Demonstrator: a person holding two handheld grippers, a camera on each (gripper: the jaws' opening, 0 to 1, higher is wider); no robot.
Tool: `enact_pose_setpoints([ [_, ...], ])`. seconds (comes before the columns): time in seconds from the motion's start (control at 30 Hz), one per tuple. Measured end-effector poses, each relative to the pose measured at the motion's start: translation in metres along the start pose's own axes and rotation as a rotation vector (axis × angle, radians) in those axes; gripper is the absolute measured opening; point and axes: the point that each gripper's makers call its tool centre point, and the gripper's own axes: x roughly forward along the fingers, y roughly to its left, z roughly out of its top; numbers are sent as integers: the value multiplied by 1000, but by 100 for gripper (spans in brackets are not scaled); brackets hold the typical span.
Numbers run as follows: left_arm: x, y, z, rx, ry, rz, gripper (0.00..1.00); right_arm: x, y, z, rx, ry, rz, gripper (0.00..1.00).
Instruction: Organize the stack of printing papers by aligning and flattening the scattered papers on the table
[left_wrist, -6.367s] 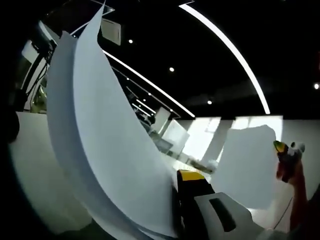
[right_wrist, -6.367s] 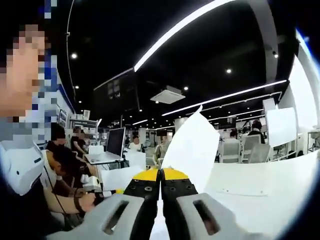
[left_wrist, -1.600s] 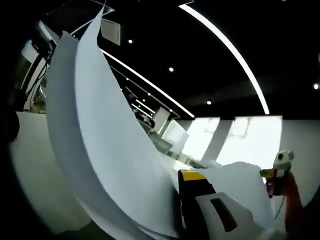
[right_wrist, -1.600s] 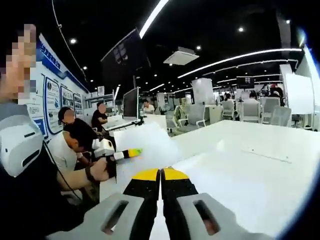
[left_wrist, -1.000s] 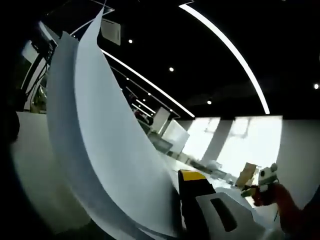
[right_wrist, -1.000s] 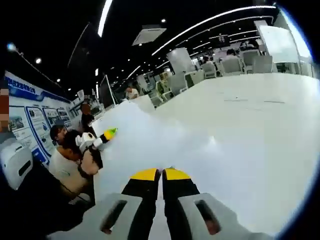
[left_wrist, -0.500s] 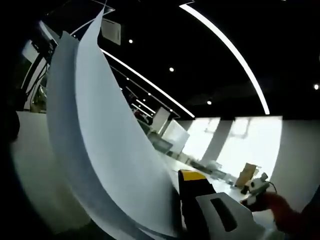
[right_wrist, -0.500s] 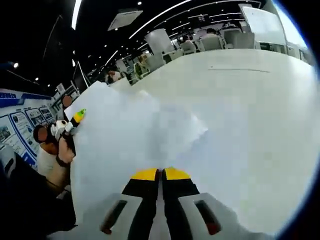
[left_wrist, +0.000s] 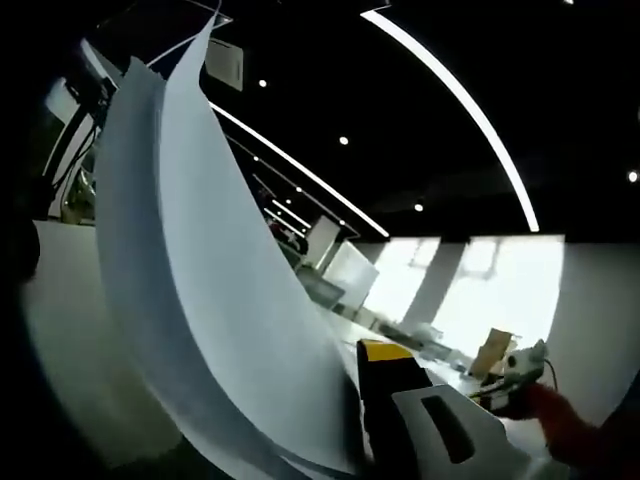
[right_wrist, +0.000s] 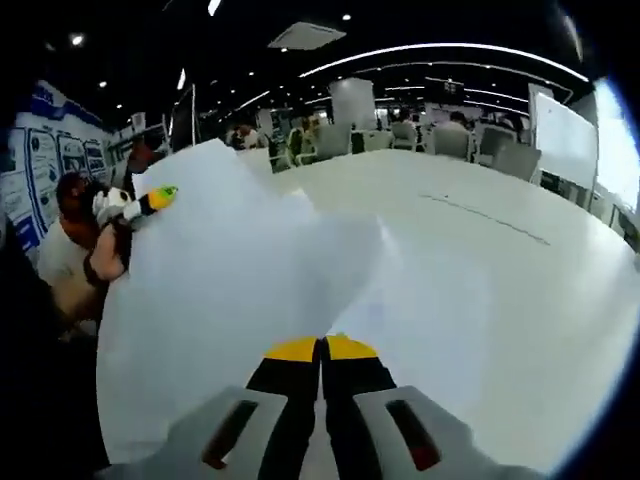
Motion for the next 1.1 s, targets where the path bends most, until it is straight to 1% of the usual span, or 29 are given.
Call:
enact_pose_setpoints([
  [0.07,0,0,0,-2,-1,-1,15,2,2,8,-21,-18,-4,0],
  [0.17,0,-1,0,-2,-1,-1,15,3,4,20,-13,-52,9,0],
  [0.2,0,-1,0,-3,-1,-2,15,4,4,22,-13,-56,11,0],
  [0.33,0,-1,0,-6,-3,-3,15,6,5,38,-24,-86,14,0],
  [0.47,0,-2,0,-6,-3,-4,15,10,7,48,-71,-90,11,0],
  [0.53,0,-2,0,-6,-3,-5,15,12,7,52,-80,-93,13,0],
  [0.6,0,-2,0,-6,-3,-6,16,14,7,57,-85,-104,22,0],
  [0.73,0,-2,0,-5,-3,-8,16,16,9,74,-76,-151,59,0],
  [0.83,0,-2,1,-3,-4,-8,16,18,11,82,-99,-154,77,0],
  [0.93,0,-1,1,-1,-3,-9,17,21,9,88,-115,-151,70,0],
  [1.1,1,-1,0,3,0,-8,17,26,11,96,-127,-154,79,0],
])
